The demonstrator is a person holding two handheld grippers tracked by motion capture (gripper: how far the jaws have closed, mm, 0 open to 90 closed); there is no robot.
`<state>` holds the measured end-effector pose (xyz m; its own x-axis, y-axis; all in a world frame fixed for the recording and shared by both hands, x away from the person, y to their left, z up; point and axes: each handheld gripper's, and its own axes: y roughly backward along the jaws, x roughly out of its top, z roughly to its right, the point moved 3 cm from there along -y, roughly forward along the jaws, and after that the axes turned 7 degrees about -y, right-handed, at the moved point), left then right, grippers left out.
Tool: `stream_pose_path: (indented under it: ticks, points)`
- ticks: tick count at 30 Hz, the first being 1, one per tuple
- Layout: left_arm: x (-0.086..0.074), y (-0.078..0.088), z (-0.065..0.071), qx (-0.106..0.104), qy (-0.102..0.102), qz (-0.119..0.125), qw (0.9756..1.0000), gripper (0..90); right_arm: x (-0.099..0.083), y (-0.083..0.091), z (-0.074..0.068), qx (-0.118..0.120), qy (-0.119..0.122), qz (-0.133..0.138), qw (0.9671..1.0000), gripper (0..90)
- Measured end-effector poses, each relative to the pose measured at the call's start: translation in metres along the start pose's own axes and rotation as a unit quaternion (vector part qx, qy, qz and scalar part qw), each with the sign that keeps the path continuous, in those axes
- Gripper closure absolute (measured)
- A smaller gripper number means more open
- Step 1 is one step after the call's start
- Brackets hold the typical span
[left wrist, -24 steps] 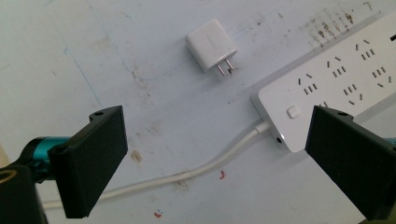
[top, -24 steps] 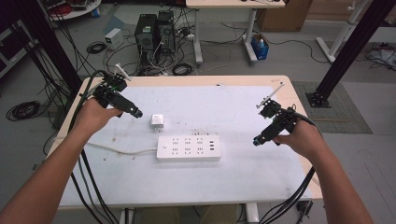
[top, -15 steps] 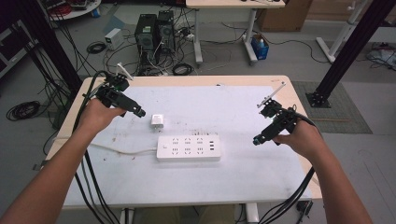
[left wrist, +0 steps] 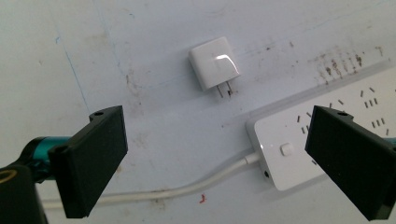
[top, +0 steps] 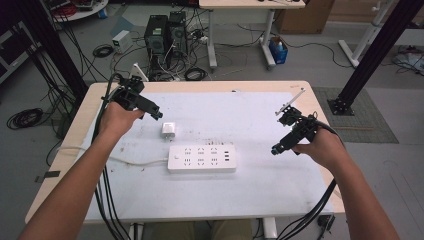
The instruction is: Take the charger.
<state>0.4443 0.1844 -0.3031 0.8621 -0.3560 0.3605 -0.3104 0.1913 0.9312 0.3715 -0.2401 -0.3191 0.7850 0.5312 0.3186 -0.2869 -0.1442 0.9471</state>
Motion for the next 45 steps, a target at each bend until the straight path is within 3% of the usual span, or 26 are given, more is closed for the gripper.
stream_pose_path:
  ticks: [2, 5, 8, 14, 20, 35, 45]
  points:
    - [0.004, -0.006, -0.001, -0.012, 0.018, 0.001, 0.9998, 5.7, 0.001, -0.003, -0.001, 0.0, 0.003, -0.004, 1.0, 1.4]
    - [0.01, -0.012, 0.0, -0.014, 0.025, 0.008, 0.9996, 5.7, 0.003, -0.005, -0.003, 0.0, 0.005, -0.009, 0.9999, 1.4]
    - [0.013, -0.016, 0.002, -0.003, 0.032, 0.025, 0.9992, 5.6, 0.003, -0.005, -0.003, -0.001, 0.003, -0.009, 1.0, 1.4]
    - [0.018, -0.035, 0.005, 0.001, 0.053, 0.013, 0.9985, 5.7, 0.002, -0.004, -0.002, -0.005, 0.003, -0.007, 1.0, 1.4]
    - [0.022, -0.06, 0.008, 0.003, 0.064, 0.021, 0.9978, 5.7, 0.003, -0.005, -0.001, -0.004, 0.003, -0.009, 0.9999, 1.4]
    - [0.026, -0.11, 0.014, 0.023, 0.08, -0.016, 0.9964, 5.7, 0.005, -0.014, 0.0, -0.004, 0.005, -0.02, 0.9998, 1.4]
    - [0.016, -0.138, 0.013, 0.009, 0.09, -0.046, 0.9948, 7.4, 0.002, -0.017, 0.002, 0.002, 0.001, -0.02, 0.9998, 1.4]
